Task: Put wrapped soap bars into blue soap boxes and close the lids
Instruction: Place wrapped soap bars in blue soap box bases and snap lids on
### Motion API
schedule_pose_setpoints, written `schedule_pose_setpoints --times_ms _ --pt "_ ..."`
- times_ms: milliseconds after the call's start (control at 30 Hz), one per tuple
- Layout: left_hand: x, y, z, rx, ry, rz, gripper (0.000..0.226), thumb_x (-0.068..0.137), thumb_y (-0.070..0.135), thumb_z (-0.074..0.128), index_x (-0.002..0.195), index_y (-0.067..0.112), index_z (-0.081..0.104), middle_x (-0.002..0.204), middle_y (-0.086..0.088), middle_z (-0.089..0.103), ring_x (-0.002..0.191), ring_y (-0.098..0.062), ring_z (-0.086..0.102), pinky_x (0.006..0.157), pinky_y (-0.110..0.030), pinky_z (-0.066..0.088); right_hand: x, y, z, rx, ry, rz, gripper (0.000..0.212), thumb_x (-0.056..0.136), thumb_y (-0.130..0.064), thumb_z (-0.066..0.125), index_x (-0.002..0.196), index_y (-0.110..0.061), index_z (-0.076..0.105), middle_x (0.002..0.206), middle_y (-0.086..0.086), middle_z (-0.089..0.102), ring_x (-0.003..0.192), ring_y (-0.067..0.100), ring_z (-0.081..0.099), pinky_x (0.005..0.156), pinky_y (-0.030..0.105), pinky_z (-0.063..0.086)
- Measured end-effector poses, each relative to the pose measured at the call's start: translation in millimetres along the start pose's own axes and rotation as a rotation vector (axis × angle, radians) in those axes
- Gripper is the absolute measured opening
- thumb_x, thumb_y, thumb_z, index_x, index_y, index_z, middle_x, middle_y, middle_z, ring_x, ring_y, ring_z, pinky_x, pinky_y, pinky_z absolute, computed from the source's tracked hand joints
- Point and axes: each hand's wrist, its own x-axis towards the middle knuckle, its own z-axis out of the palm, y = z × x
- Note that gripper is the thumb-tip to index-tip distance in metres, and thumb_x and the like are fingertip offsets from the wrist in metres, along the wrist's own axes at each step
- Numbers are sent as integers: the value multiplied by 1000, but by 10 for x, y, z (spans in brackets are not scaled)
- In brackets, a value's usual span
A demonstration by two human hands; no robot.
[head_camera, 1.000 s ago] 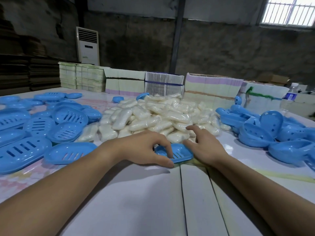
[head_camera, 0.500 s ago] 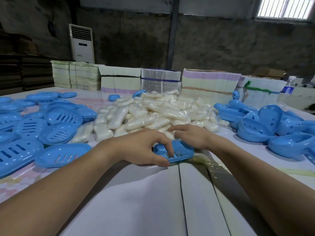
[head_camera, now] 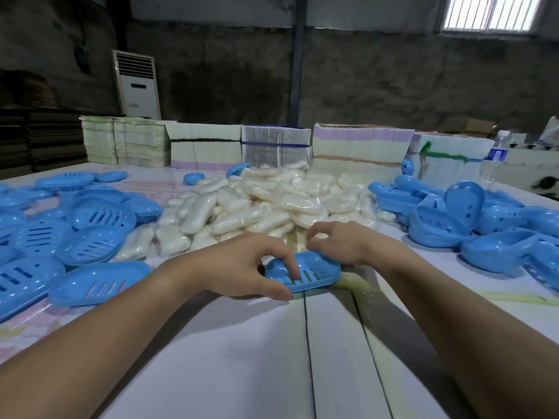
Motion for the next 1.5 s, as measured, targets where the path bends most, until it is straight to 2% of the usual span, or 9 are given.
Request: schedule_pose_setpoints --times_ms 233,500,633,733,833,900,1067,1233,1500 --pt "-10 3 6 -59 9 1 20 79 37 81 96 42 71 110 17 64 102 -14 63 90 -38 53 -31 45 -13 81 53 65 51 72 -52 60 115 -35 38 85 -4 56 82 18 59 71 36 48" --pt "4 -5 47 -93 68 16 40 77 28 85 108 44 65 115 22 58 114 3 54 84 -19 54 -121 230 -32 385 195 60 47 74 -19 76 109 -30 48 87 -5 56 69 6 55 41 12 38" --pt "8 3 54 -119 78 -10 49 77 25 85 117 41 62 115 28 57 108 8 57 76 -15 53 -116 257 -97 556 306 24 34 71 -10 79 96 -27 63 90 -4 55 77 12 53 62 23 42" --pt "0 0 66 -168 78 -61 59 76 24 86 125 40 57 108 34 56 85 20 58 63 -5 46 -117 266 -179 757 413 42 27 69 -6 78 84 -26 68 83 -3 51 75 17 51 69 33 46" --pt "27 -11 95 -169 99 -120 66 76 27 86 130 43 51 119 25 57 95 18 56 73 -13 53 -159 264 -257 899 476 58 22 70 -6 76 83 -22 70 83 7 57 74 22 54 71 40 50" --pt "49 -4 114 -194 108 -159 68 75 26 86 130 42 49 123 18 58 101 13 56 85 -18 54 -191 251 -302 963 456 61 20 73 -4 74 86 -17 69 84 11 61 70 22 56 68 37 52" --pt "58 15 113 -230 116 -221 71 72 26 88 125 41 44 119 15 58 101 -4 63 85 -31 57 -248 153 -361 1093 432 73 22 73 3 75 88 -11 68 79 8 62 63 18 52 58 29 47" --pt "94 23 149 -277 155 -237 77 69 21 90 128 34 43 118 9 59 100 -16 66 82 -28 55 -372 80 -402 1141 80 67 28 73 10 75 94 -7 69 73 8 68 53 13 55 48 21 47" --pt "54 82 126 -219 157 -227 78 67 24 91 129 35 45 115 15 57 102 -2 59 90 -36 57 -436 -30 -245 1070 -105 35 21 75 5 77 88 -11 74 81 9 67 76 24 53 60 25 51"
